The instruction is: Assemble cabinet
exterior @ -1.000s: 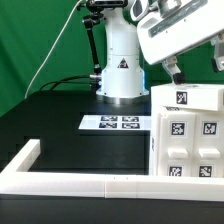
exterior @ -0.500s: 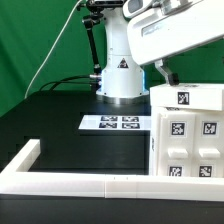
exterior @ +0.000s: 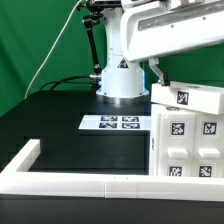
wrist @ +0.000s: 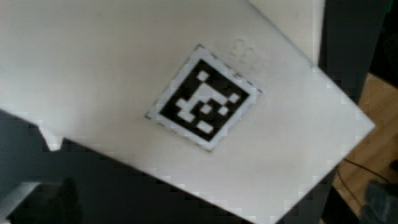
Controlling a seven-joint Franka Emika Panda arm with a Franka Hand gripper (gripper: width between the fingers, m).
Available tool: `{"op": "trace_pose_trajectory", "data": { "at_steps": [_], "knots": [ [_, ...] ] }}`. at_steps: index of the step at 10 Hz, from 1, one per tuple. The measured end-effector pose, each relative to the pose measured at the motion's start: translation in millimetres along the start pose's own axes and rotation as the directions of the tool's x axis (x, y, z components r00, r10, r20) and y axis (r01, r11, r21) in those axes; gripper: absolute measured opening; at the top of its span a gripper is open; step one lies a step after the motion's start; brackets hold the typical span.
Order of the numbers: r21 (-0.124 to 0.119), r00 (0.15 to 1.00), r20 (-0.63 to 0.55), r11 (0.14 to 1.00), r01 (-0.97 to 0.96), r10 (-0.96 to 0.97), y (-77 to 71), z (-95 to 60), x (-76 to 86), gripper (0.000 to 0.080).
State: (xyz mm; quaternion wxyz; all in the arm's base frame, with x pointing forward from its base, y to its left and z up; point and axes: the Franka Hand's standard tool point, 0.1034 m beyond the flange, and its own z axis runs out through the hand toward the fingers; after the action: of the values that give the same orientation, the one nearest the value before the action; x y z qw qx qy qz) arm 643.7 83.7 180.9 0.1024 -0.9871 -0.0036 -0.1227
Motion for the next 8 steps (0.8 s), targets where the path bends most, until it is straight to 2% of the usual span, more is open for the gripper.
{"op": "trace_pose_trajectory", "data": {
  "at_steps": [3, 5, 8],
  "knots": [
    [-0.016, 0.984, 0.003, 0.984, 0.179, -0.179, 6.6, 0.1, 0.0, 0.0797],
    [-0.026, 0.943, 0.021, 0.943, 0.333, -0.332, 1.1, 3.1, -2.7, 0.0797],
    [-0.023, 0.864, 0.05, 0.864, 0.503, -0.502, -2.8, 7.5, -7.8, 0.0797]
  ]
}}
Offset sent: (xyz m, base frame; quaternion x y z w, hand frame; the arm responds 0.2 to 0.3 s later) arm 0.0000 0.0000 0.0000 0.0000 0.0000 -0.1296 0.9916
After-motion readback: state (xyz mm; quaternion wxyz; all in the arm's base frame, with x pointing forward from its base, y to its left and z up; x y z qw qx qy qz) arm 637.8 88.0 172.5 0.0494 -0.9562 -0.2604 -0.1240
